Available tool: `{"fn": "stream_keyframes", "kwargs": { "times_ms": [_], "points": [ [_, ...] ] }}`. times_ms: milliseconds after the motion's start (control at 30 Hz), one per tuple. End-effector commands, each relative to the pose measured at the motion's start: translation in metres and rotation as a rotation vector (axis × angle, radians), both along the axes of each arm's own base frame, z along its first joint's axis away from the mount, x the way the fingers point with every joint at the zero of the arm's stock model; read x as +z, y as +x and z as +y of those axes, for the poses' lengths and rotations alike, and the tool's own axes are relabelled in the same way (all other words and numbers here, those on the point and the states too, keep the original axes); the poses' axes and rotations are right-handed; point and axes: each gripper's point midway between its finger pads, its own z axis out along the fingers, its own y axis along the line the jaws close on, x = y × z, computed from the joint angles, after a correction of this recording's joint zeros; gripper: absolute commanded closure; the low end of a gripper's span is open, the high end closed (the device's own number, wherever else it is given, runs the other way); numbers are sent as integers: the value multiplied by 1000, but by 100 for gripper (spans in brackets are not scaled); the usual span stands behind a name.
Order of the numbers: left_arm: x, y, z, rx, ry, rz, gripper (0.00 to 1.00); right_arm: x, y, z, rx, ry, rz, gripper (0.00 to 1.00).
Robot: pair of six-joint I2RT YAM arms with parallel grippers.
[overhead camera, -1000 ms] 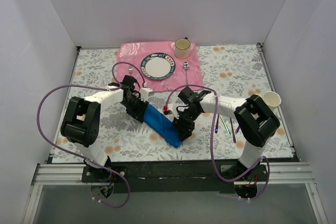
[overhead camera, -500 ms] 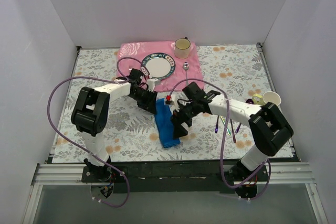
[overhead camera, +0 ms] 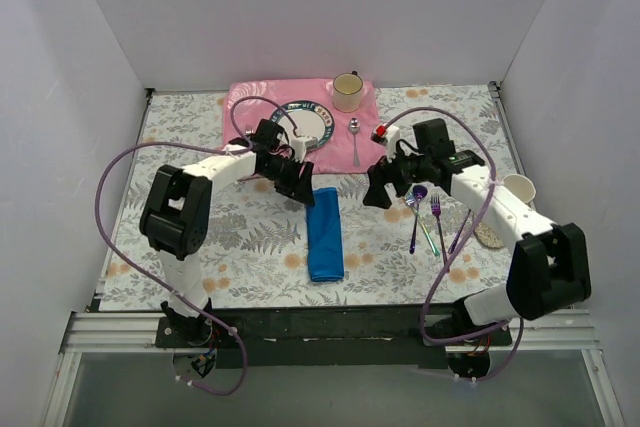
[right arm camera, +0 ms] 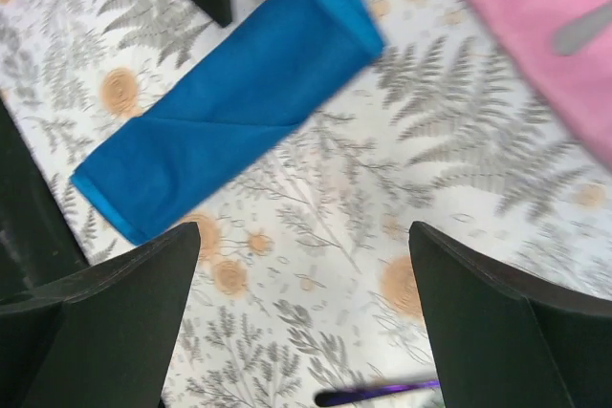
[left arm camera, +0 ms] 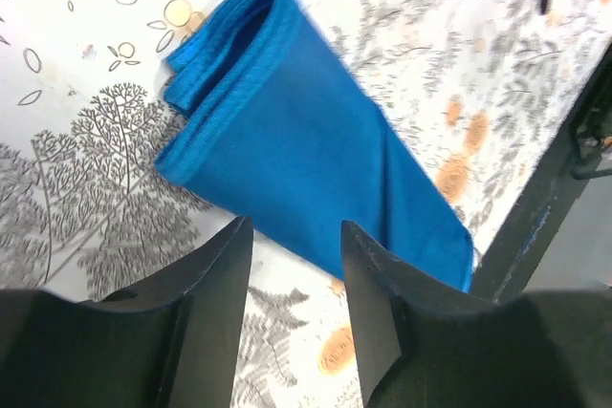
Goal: Fold the napkin into a case and place the utensils inside
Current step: Rotate the smaller rectangle-folded napkin at the center of the board, then pick up the fork from the corner of the board.
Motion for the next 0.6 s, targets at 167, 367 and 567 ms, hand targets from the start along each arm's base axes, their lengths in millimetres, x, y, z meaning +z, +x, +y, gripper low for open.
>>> {"fn": "stream_keyframes", "kwargs": {
  "times_ms": [167,367,567],
  "points": [
    [168,-36,4,0,-299,-296,4,77,13,-38,-116,-27,-283,1],
    [213,-31,26,149,-355,-361,2,30,-4,-84,-274,-162,-41,11],
    [218,-3,50,382,-296,-443,2,-17,-15,-128,-434,-302,-3,22]
  ]
}}
